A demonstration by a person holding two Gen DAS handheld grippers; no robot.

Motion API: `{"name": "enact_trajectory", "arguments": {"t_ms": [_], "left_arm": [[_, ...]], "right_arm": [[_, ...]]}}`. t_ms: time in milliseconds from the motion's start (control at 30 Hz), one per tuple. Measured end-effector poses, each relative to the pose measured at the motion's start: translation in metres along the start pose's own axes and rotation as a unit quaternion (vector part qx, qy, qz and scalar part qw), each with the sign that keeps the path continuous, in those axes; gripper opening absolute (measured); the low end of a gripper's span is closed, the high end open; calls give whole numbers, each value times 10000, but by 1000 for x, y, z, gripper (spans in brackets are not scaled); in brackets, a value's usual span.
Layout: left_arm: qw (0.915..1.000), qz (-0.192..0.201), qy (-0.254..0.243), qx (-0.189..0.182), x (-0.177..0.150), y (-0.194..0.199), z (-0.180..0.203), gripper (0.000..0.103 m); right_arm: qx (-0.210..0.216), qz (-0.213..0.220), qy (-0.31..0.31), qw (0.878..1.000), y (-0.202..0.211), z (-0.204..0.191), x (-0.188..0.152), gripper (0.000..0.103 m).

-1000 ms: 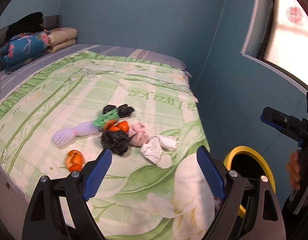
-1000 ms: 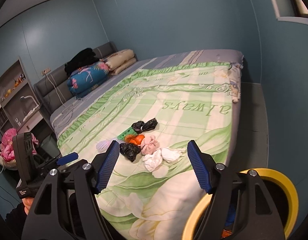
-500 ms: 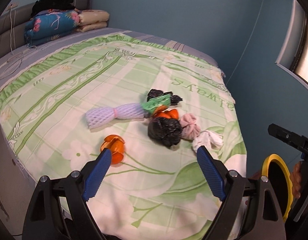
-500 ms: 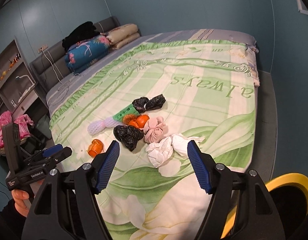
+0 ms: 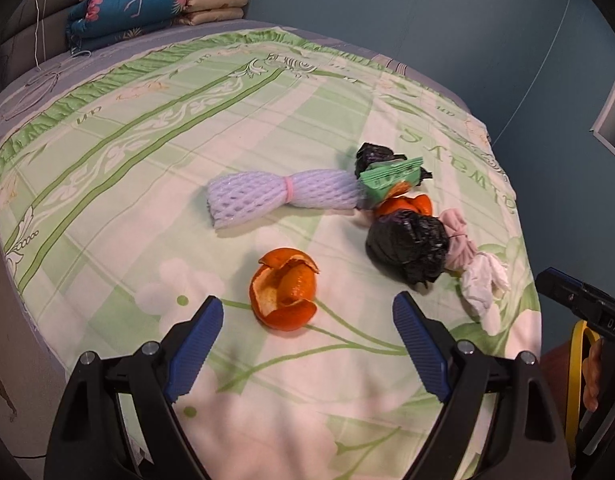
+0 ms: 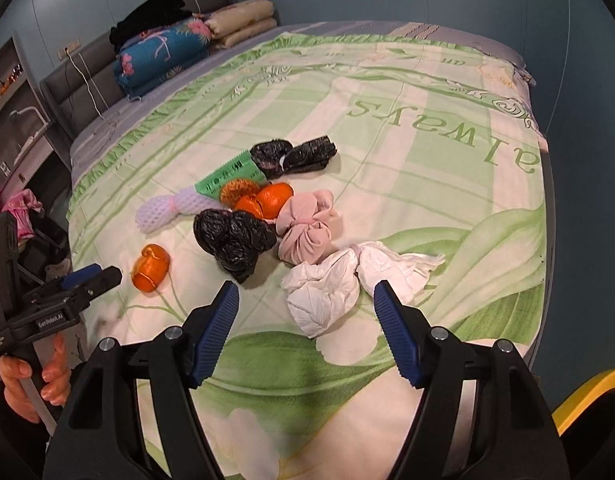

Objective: Collect trash
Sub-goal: 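Move both open tools back over the remaining trash on the bed, then grasp the orange peel with the left tool while the right tool grasps the white tissues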

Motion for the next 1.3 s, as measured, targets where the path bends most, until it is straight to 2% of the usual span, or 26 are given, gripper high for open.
{"name": "enact_trajectory", "arguments": {"t_ms": [267,700,800,867,933,1000,1067,1100,1133,1300], "left_arm": [[9998,-163,111,20,-1,-28,-9,83],[9993,-312,32,-178,-2,-53,3,83],[9993,-323,21,-190,-4,-56,4,81],[9990,-392,24,-192,-8,-60,3,75],[9986,-487,53,-202,-12,-65,3,70],[9981,-572,52,-204,-16,-68,3,61],[9978,-629,26,-207,-19,-70,3,47],[9977,-639,37,-208,-19,-70,3,43],[9976,-646,64,-229,-20,-71,2,42],[9979,-581,126,-261,-17,-67,2,33]], "right_arm": [[-260,-394,105,9988,-33,4,-19,66],[-555,-714,69,9959,-65,17,-28,66],[-585,-801,75,9950,-72,18,-30,66],[-609,-854,90,9944,-77,19,-32,65],[-604,-923,80,9939,-81,18,-35,62],[-576,-1024,49,9931,-86,17,-39,52],[-629,-1020,33,9928,-88,18,-40,45],[-651,-1014,25,9927,-88,19,-39,43],[-653,-1021,11,9926,-88,20,-39,42],[-703,-1012,-37,9924,-87,24,-38,20]]}}
Point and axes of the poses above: each gripper's, at about its wrist camera, not at the fingertips, and y roughly against the way its jaws point, z to its right, x to its top, the point moved 10 cm from there along -y, roughly the way its jaws point, and after that the axes turned 11 degrees about z, right-handed, at the moved point
